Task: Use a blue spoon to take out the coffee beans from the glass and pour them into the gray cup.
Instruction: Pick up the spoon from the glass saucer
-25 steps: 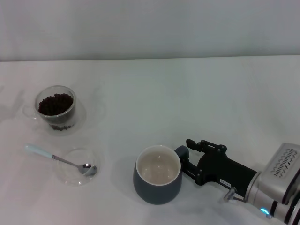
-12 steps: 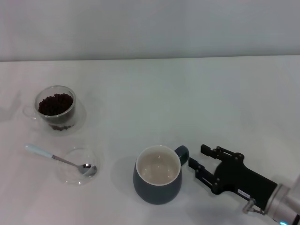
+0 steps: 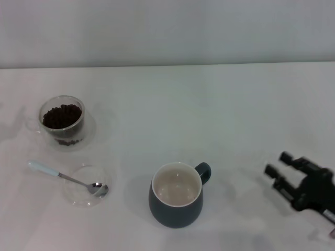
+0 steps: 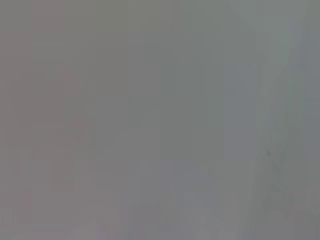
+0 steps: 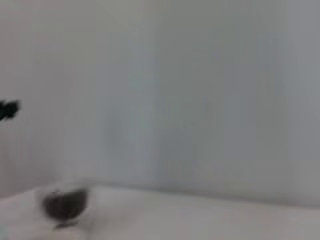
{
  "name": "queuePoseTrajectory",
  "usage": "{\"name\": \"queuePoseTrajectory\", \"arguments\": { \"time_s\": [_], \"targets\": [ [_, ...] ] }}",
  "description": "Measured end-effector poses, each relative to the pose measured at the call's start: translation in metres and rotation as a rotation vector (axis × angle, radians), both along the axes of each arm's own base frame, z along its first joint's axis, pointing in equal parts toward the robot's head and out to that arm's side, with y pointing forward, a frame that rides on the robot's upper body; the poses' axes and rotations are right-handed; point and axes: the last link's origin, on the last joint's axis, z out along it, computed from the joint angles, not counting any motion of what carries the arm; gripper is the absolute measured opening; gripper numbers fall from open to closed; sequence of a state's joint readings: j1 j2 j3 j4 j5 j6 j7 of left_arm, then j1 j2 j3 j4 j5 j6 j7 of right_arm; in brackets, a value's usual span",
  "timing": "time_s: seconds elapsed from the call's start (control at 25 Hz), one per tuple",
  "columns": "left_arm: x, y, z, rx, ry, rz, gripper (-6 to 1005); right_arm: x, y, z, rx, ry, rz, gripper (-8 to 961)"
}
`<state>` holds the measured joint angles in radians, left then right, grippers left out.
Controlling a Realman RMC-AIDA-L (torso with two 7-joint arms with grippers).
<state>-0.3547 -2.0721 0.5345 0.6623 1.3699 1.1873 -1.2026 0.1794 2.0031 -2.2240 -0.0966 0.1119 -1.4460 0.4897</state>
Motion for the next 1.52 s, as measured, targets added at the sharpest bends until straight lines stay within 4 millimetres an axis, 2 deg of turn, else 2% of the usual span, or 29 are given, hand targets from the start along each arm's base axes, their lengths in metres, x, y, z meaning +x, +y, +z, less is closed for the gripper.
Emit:
{"name": "queuePoseTrajectory", "arguments": {
  "time_s": [0.04,0.36,0.72,0.88,1.04,1.4,1.52],
  "targets": [
    [-0.003,-0.003,-0.009,-0.024,-0.02,0.012,646,0.002,0.001,0.006,0.033,0.008,-0.009,509],
    [-0.008,-0.026,-0.03,-0.086,-0.108,-0.011,646,0.011,0.02,0.039,0.155,0.009,-0.034,509],
    [-0.025,-0.081,-0.039,-0.081,-0.352,-0.004,647,0.015,0.056,0.067,0.202,-0.011,-0.048,509],
    [-0.03,-0.096,-0.043,-0.102,-0.505,0.026,648,0.017,0.069,0.072,0.217,-0.031,-0.072,508],
    [-0.034,-0.104,-0.054,-0.151,-0.678,0.083,648,0.016,0.082,0.072,0.222,-0.05,-0.092,508],
    [-0.032,-0.108,-0.083,-0.289,-0.964,0.183,648,0.007,0.108,0.068,0.204,-0.092,-0.094,508],
    [-0.032,-0.108,-0.087,-0.303,-1.002,0.205,648,0.006,0.113,0.067,0.199,-0.102,-0.094,509]
  ]
}}
